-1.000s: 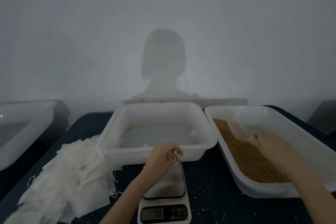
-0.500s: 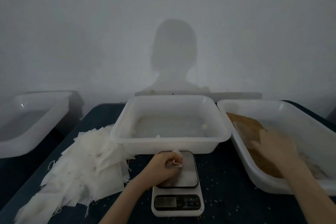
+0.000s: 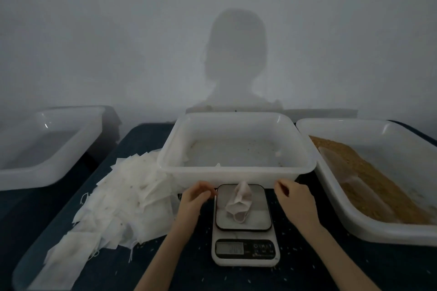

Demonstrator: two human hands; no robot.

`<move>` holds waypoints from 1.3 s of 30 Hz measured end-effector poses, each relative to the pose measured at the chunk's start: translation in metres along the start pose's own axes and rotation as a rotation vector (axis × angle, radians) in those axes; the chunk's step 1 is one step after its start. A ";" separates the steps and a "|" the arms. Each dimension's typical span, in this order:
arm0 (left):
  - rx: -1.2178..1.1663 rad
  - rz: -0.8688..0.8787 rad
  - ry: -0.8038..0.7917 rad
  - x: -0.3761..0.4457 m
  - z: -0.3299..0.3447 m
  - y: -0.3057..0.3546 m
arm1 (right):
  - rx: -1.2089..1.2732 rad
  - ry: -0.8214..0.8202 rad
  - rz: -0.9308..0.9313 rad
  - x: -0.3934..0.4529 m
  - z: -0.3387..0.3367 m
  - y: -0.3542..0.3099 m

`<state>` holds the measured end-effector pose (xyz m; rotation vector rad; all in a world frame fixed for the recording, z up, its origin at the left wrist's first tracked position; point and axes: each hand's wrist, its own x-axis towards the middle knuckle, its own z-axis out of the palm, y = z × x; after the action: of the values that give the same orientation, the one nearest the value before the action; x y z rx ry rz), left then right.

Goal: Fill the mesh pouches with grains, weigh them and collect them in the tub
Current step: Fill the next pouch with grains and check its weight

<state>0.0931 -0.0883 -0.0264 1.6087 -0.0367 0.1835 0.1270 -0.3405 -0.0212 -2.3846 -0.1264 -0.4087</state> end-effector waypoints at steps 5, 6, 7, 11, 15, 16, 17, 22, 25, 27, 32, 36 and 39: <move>-0.045 -0.068 0.125 0.002 0.002 -0.019 | 0.164 0.012 0.110 -0.006 0.020 0.024; -0.051 -0.074 0.135 0.002 0.001 -0.020 | 0.202 0.016 0.110 -0.006 0.021 0.026; -0.057 -0.079 0.141 0.002 0.001 -0.020 | 0.226 0.012 0.108 -0.006 0.021 0.028; -0.078 -0.102 0.149 0.003 0.000 -0.022 | 0.265 -0.022 0.100 -0.006 0.023 0.035; -0.092 -0.125 0.163 0.005 -0.001 -0.024 | 0.308 -0.001 0.100 -0.005 0.024 0.038; -0.097 -0.130 0.166 0.005 -0.001 -0.024 | 0.314 0.004 0.100 -0.005 0.024 0.038; -0.101 -0.135 0.169 0.005 -0.001 -0.025 | 0.320 0.006 0.102 -0.005 0.024 0.038; -0.116 -0.159 0.175 0.006 -0.003 -0.029 | 0.364 0.025 0.106 -0.004 0.024 0.040; -0.118 -0.160 0.178 0.007 -0.003 -0.030 | 0.373 0.032 0.110 -0.004 0.024 0.040; -0.116 -0.158 0.175 0.007 -0.004 -0.030 | 0.375 0.038 0.105 -0.004 0.024 0.040; -0.116 -0.159 0.169 0.007 -0.004 -0.031 | 0.369 0.036 0.102 -0.004 0.024 0.039; -0.114 -0.161 0.164 0.007 -0.005 -0.031 | 0.475 0.047 0.048 -0.009 0.017 0.027; -0.119 -0.161 0.158 0.008 -0.005 -0.031 | 0.560 0.086 -0.159 -0.016 0.007 0.003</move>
<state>0.1048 -0.0807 -0.0560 1.4668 0.1994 0.1795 0.1146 -0.3379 -0.0327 -1.8091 -0.3451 -0.4768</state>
